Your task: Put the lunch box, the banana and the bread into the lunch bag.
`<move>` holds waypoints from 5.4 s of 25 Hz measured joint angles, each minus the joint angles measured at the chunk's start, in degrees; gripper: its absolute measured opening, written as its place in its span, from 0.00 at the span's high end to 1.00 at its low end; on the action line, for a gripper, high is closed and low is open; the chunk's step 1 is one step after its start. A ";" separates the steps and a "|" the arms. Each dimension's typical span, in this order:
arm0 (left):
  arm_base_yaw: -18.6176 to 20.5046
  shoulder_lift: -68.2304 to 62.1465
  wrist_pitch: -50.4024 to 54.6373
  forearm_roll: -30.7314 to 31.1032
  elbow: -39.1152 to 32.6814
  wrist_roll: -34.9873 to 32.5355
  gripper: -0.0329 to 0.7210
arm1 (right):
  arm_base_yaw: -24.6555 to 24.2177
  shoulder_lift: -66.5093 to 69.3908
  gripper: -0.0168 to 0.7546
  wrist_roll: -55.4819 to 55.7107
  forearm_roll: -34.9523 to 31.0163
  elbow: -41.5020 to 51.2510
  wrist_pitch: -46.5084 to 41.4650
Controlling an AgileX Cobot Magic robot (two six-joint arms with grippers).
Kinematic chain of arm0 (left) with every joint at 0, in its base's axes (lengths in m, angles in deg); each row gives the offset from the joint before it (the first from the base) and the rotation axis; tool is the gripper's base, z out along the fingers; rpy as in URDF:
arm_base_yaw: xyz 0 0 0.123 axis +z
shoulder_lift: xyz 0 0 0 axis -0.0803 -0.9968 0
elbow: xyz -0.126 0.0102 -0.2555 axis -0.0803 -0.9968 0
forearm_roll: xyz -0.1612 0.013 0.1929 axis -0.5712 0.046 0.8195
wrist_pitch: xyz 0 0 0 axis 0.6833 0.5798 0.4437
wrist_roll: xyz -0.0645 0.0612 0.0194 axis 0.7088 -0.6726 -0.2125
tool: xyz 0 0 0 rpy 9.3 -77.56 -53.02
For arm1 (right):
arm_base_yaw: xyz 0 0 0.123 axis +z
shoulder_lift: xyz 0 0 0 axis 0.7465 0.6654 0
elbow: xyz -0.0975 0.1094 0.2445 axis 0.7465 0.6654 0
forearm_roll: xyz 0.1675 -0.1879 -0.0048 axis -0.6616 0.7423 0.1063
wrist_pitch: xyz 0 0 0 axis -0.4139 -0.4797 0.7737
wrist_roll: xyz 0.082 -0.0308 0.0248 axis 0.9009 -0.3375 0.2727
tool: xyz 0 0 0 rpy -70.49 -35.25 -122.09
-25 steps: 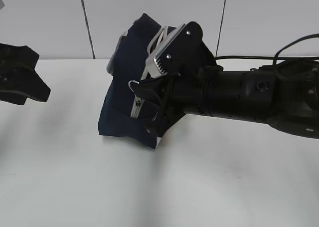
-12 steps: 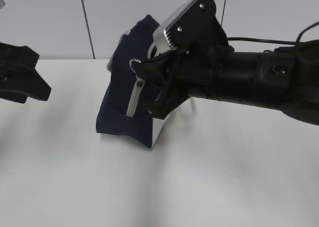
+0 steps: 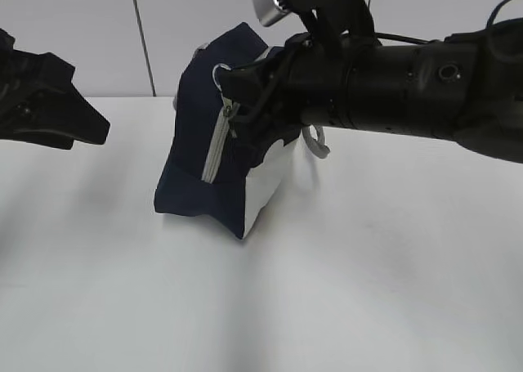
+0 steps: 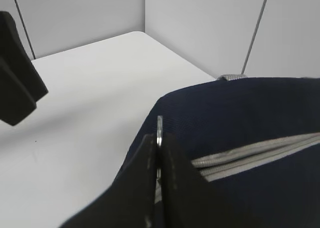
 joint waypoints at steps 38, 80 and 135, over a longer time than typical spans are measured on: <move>0.00 -6.67 -3.88 -16.44 0.00 -23.54 0.51 | -7.57 2.35 1.00 31.66 28.50 -4.52 8.11; -0.18 -14.13 -4.80 -44.90 0.06 -57.39 0.37 | -7.57 0.82 1.00 18.83 11.79 -4.96 0.91; -2.44 -18.04 -1.95 -41.55 3.05 -48.77 0.96 | -7.57 -2.53 1.00 22.40 13.31 -5.05 0.80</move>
